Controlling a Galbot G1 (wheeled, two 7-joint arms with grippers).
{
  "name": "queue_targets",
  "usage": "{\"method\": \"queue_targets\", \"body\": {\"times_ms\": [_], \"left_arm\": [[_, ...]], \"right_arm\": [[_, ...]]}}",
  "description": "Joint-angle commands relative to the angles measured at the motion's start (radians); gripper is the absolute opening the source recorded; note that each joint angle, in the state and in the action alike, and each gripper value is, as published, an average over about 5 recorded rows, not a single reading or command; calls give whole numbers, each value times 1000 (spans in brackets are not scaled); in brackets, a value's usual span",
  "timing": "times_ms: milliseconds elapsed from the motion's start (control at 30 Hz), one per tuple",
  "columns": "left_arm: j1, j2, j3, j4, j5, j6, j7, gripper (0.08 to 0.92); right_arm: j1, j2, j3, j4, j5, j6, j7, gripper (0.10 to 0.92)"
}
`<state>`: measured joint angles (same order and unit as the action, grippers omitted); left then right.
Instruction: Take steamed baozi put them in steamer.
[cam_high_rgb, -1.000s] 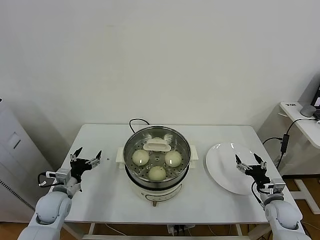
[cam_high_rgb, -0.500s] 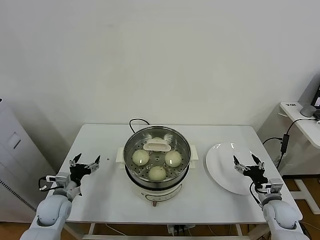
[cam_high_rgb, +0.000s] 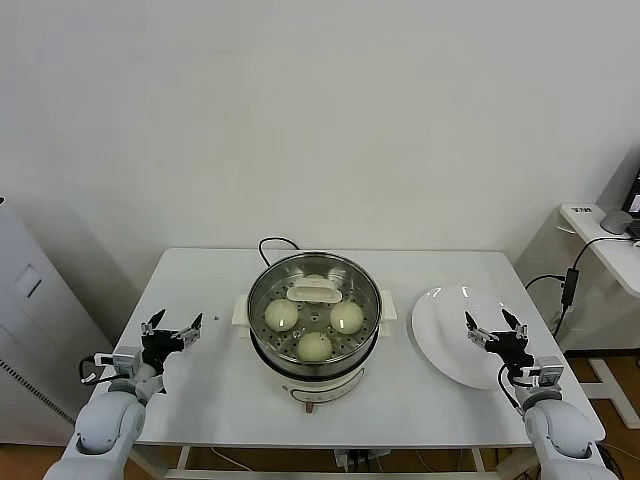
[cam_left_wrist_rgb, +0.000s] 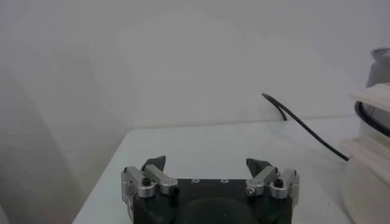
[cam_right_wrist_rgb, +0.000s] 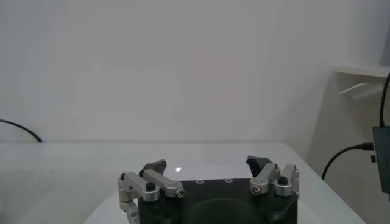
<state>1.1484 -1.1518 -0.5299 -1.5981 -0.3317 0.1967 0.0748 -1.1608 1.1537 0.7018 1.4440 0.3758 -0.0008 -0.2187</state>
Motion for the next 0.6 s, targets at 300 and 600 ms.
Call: {"method": "queue_targets", "body": {"times_ms": [300,600], "left_arm": [[8,-1,-3,-14,-3,7,0,823],[16,-1,-1,-18,-2,8,0,823]], "right_arm": [[-1,9,6,4,-22,-16,12,823],[1,17,2,1,-29,-14,18,823]]}}
